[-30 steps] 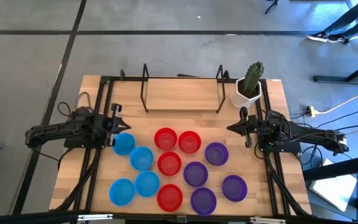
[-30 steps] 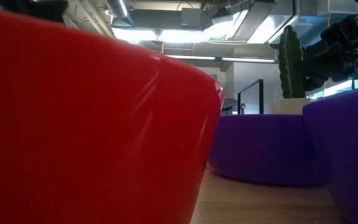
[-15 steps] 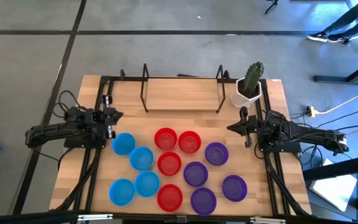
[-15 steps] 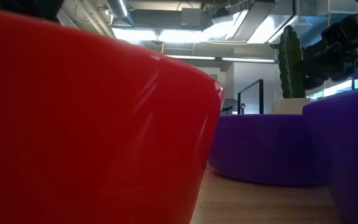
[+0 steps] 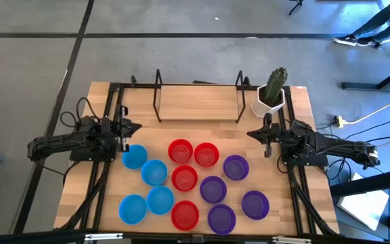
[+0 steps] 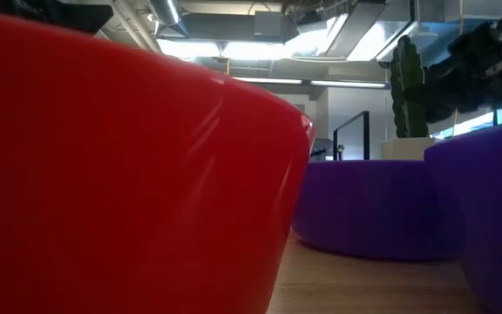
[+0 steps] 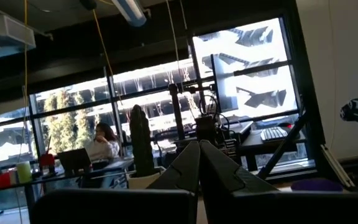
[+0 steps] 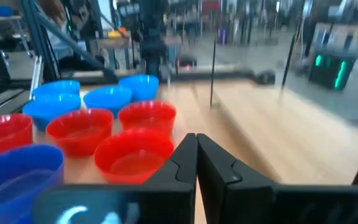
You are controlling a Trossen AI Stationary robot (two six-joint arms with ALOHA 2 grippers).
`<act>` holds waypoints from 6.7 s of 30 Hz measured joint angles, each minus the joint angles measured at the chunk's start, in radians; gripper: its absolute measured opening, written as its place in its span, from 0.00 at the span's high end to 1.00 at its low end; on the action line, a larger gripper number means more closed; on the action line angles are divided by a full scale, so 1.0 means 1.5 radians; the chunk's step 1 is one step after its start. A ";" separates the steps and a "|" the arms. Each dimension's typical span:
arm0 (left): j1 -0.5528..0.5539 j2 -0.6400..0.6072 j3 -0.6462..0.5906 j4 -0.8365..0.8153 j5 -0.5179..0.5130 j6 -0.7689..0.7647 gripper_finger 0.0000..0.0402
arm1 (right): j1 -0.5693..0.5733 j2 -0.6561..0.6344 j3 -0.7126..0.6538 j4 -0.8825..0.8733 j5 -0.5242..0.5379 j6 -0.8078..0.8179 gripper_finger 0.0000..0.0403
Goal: Pick & Place Mini bowls
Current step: Put the purple bowl on the shelf
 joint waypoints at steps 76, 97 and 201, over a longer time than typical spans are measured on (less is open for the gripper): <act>0.000 0.000 0.000 -0.031 0.000 0.052 0.98 | 0.242 0.830 0.536 -0.554 0.127 0.255 0.31; 0.000 0.000 0.000 -0.031 0.000 0.052 0.99 | 0.242 0.867 0.503 -0.485 0.128 0.254 0.38; 0.000 0.000 0.000 -0.050 -0.001 0.070 0.99 | -0.197 1.275 1.298 -0.966 0.214 -0.291 1.00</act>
